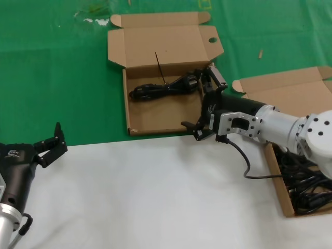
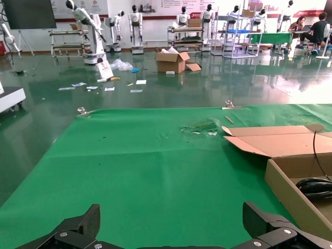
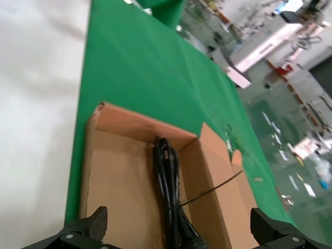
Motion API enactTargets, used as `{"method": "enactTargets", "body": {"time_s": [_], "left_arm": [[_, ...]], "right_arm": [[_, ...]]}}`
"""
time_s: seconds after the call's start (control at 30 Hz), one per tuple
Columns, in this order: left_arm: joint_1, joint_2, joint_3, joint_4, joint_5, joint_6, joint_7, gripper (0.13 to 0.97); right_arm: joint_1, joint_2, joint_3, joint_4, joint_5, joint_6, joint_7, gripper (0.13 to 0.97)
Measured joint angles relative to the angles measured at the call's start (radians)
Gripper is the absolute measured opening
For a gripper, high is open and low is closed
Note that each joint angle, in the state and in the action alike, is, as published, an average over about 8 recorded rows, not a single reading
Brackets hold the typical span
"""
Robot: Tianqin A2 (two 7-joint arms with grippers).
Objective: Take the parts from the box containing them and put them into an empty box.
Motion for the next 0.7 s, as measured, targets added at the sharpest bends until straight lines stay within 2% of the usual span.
{"method": "enactTargets", "body": {"time_s": [0.3,0.7], "left_arm": [[0.000,0.000,0.000,0.000,0.000,0.000,0.000,0.966],[0.000,0.000,0.000,0.000,0.000,0.000,0.000,0.966]], "right_arm": [[-0.085,-0.014,0.050,0.065,0.034,0.076,0.083,0.962],[-0.203,-0.033,0.118,0.155,0.080,0.180,0.197,0.966]]}}
